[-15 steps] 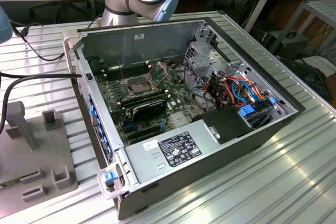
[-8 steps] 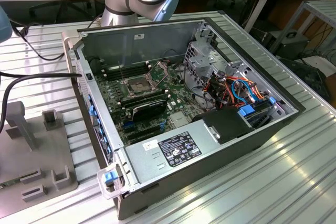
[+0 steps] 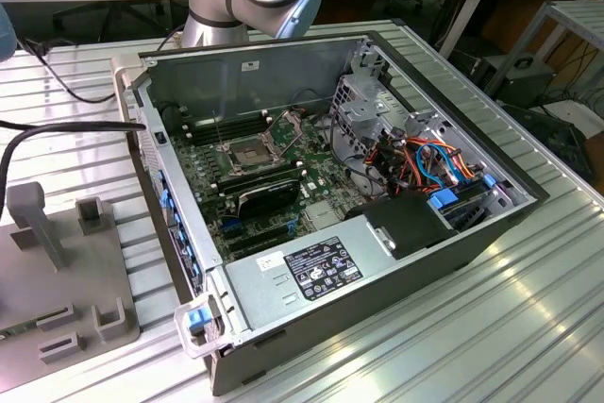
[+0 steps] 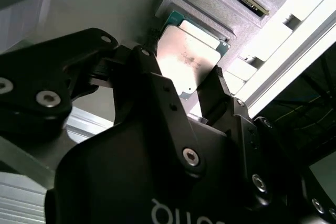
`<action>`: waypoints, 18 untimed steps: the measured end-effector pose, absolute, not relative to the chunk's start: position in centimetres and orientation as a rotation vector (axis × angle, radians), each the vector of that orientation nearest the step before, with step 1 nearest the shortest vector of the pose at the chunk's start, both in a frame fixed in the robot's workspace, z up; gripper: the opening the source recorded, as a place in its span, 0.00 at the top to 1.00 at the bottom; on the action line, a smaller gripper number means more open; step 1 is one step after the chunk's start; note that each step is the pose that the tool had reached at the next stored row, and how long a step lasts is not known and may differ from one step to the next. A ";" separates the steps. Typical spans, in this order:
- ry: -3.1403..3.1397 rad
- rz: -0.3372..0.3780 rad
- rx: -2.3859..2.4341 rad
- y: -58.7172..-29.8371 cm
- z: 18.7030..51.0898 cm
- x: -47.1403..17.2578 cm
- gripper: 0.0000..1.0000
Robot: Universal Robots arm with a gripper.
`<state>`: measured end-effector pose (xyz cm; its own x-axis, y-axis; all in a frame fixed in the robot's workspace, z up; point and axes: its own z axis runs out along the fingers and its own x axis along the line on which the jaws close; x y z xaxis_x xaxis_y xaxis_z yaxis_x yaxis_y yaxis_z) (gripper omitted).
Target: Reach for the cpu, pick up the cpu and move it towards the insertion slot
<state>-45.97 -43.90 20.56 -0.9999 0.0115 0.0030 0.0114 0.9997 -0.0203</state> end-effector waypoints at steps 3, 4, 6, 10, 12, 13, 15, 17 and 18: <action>-3.138 0.032 -0.018 -43.9 21.0 -46.0 0.45; -3.138 0.032 -0.018 -43.9 21.0 -46.0 0.45; -3.139 0.032 -0.018 -43.9 21.0 -46.0 0.45; -3.138 0.032 -0.018 -43.9 21.1 -46.0 0.45; -3.138 0.030 -0.018 -43.9 21.3 -46.0 0.45; -3.138 0.030 -0.018 -43.9 21.4 -46.0 0.45; -3.138 0.029 -0.018 -43.9 21.7 -46.0 0.45; -3.138 0.030 -0.018 -43.9 22.0 -46.0 0.45; -3.138 0.029 -0.018 -43.9 22.1 -46.0 0.45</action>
